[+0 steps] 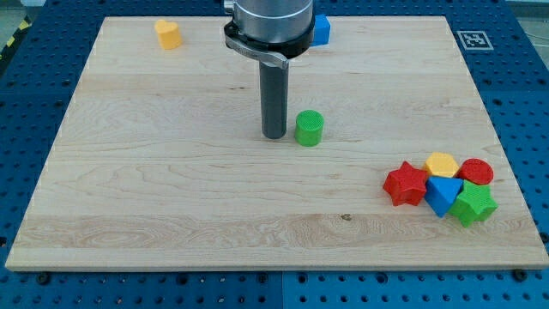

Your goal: Place green circle to the top of red star

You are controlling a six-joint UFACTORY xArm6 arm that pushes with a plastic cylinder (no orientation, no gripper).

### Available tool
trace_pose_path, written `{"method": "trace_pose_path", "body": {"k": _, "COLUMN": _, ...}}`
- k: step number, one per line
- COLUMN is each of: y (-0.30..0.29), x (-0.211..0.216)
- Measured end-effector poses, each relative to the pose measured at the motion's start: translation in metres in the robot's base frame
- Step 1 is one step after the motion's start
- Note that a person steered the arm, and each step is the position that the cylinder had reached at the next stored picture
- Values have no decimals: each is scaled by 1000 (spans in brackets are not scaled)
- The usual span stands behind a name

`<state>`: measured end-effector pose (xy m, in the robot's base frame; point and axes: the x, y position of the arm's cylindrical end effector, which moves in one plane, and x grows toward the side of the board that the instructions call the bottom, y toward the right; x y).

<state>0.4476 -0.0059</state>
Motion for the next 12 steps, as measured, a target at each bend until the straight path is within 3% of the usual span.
{"method": "trace_pose_path", "body": {"k": 3, "y": 49, "x": -6}}
{"method": "trace_pose_path", "body": {"k": 5, "y": 64, "x": -38}}
{"method": "trace_pose_path", "body": {"k": 7, "y": 94, "x": -26}}
{"method": "trace_pose_path", "body": {"k": 8, "y": 55, "x": -30}}
{"method": "trace_pose_path", "body": {"k": 9, "y": 59, "x": -23}}
{"method": "trace_pose_path", "body": {"k": 11, "y": 125, "x": -4}}
{"method": "trace_pose_path", "body": {"k": 12, "y": 113, "x": -7}}
